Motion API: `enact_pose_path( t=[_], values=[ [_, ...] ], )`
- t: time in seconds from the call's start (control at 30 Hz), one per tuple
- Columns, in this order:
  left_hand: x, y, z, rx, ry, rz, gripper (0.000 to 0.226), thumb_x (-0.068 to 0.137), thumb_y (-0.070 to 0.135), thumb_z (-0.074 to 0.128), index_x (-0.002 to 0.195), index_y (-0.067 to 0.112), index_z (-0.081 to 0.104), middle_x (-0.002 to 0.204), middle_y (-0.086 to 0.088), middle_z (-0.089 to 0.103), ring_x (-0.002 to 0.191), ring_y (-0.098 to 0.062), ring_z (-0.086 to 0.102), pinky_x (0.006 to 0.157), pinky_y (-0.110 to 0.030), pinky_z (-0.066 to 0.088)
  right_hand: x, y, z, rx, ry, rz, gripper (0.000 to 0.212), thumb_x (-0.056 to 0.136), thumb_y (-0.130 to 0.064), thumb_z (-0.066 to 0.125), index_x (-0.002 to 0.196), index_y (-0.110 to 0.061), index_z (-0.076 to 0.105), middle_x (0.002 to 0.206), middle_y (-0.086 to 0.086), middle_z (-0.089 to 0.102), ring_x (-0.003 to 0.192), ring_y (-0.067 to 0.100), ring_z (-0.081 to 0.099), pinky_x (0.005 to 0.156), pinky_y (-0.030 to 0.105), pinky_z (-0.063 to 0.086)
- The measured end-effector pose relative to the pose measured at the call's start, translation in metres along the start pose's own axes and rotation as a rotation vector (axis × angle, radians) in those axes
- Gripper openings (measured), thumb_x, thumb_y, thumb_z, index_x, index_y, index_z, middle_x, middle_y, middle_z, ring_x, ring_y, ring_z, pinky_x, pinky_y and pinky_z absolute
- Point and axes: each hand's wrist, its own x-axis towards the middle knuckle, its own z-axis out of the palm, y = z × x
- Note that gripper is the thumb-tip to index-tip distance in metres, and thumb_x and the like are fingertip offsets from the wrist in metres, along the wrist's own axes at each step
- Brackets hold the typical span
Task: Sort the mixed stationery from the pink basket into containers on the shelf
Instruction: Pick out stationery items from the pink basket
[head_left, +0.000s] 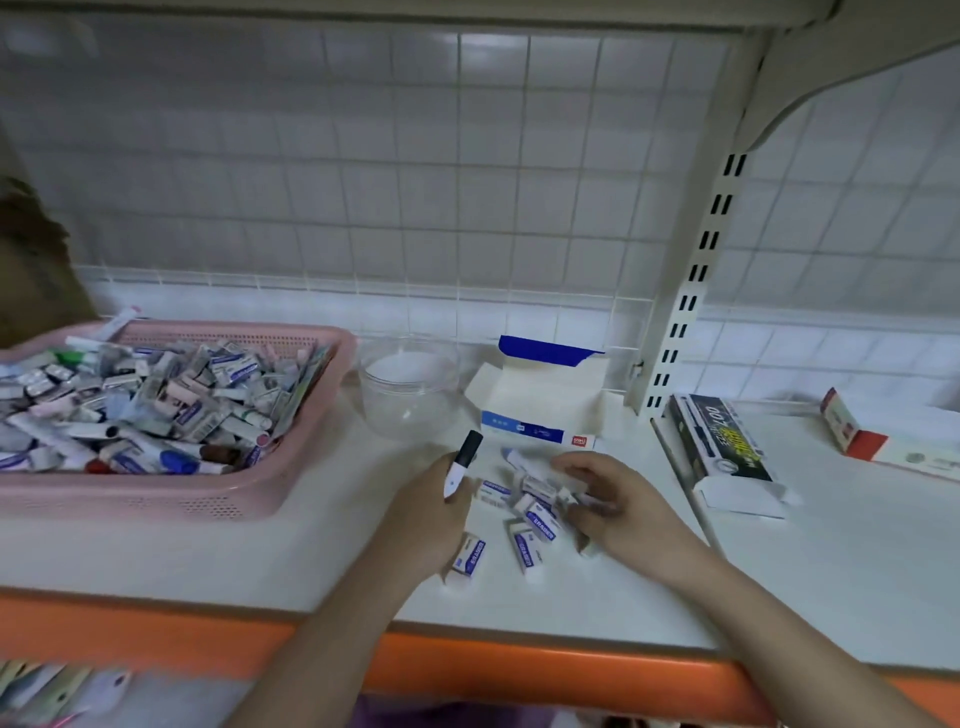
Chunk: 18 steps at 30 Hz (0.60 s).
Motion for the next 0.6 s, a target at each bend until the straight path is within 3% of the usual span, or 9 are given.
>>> enact_pose_path(
  t=[0.1, 0.17, 0.23, 0.3, 0.4, 0.47, 0.53, 0.6],
  values=[
    [0.003, -0.004, -0.008, 0.152, 0.038, 0.022, 0.021, 0.1, 0.023, 0.038, 0.108, 0.016, 0.057, 0.083, -0.003, 0.06, 0.069, -0.014, 0.053, 0.062, -0.023, 0.038, -0.003, 0.004, -0.005, 0.009, -0.017, 0.046, 0.028, 0.087, -0.008, 0.064, 0.094, -0.036, 0.059, 0.107, -0.012, 0.062, 0.107, 0.004, 0.058, 0.087, 0.022, 0.05],
    [0.006, -0.008, -0.013, 0.21, -0.007, 0.01, 0.022, 0.099, 0.022, 0.039, 0.106, 0.015, 0.058, 0.089, -0.003, 0.064, 0.076, -0.018, 0.057, 0.067, -0.025, 0.041, -0.006, 0.0, -0.007, -0.019, -0.066, 0.042, 0.027, 0.091, -0.009, 0.058, 0.094, -0.036, 0.059, 0.099, -0.01, 0.064, 0.092, -0.005, 0.06, 0.076, 0.018, 0.052],
    [0.01, -0.012, -0.015, 0.176, -0.068, 0.024, 0.017, 0.098, 0.018, 0.041, 0.1, 0.021, 0.058, 0.092, 0.002, 0.066, 0.08, -0.015, 0.058, 0.067, -0.019, 0.042, -0.008, -0.008, -0.006, -0.089, -0.05, 0.01, 0.036, 0.095, -0.003, 0.047, 0.093, -0.037, 0.057, 0.092, -0.015, 0.065, 0.08, -0.01, 0.06, 0.072, 0.008, 0.046],
    [0.011, -0.012, -0.017, 0.109, -0.074, 0.034, 0.018, 0.098, 0.016, 0.043, 0.101, 0.025, 0.058, 0.086, 0.011, 0.064, 0.078, -0.011, 0.059, 0.058, -0.009, 0.039, -0.003, -0.014, -0.004, -0.101, 0.016, -0.007, 0.04, 0.094, 0.002, 0.042, 0.09, -0.034, 0.059, 0.093, -0.011, 0.067, 0.084, -0.006, 0.063, 0.076, 0.01, 0.047],
    [0.013, -0.011, -0.019, 0.143, -0.001, 0.073, 0.022, 0.097, 0.014, 0.044, 0.103, 0.025, 0.062, 0.089, 0.005, 0.066, 0.086, -0.018, 0.063, 0.068, -0.021, 0.047, 0.02, -0.019, -0.002, -0.219, 0.097, 0.0, 0.027, 0.092, -0.008, 0.048, 0.087, -0.03, 0.063, 0.09, -0.012, 0.067, 0.082, 0.004, 0.065, 0.073, 0.018, 0.05],
    [0.012, -0.012, -0.021, 0.216, 0.047, 0.091, 0.019, 0.096, 0.018, 0.046, 0.104, 0.022, 0.063, 0.093, -0.001, 0.066, 0.088, -0.022, 0.063, 0.076, -0.034, 0.049, 0.041, -0.022, 0.0, -0.412, 0.002, 0.086, 0.012, 0.09, -0.026, 0.054, 0.093, -0.023, 0.065, 0.084, -0.012, 0.064, 0.077, 0.008, 0.061, 0.07, 0.023, 0.05],
    [0.009, -0.016, -0.025, 0.263, 0.066, 0.103, 0.014, 0.094, 0.026, 0.053, 0.1, 0.018, 0.063, 0.09, -0.003, 0.064, 0.086, -0.022, 0.062, 0.077, -0.034, 0.048, 0.058, -0.024, 0.004, -0.53, -0.152, 0.182, 0.019, 0.086, -0.033, 0.058, 0.09, -0.015, 0.064, 0.078, -0.006, 0.061, 0.074, 0.014, 0.055, 0.07, 0.029, 0.046],
    [0.005, -0.021, -0.03, 0.289, 0.015, 0.069, 0.027, 0.086, 0.039, 0.063, 0.092, 0.012, 0.061, 0.082, -0.006, 0.063, 0.079, -0.024, 0.061, 0.072, -0.034, 0.046, 0.067, -0.026, 0.006, -0.547, -0.254, 0.238, 0.025, 0.085, -0.032, 0.063, 0.088, -0.008, 0.062, 0.079, 0.001, 0.06, 0.073, 0.016, 0.053, 0.068, 0.028, 0.044]
  ],
)
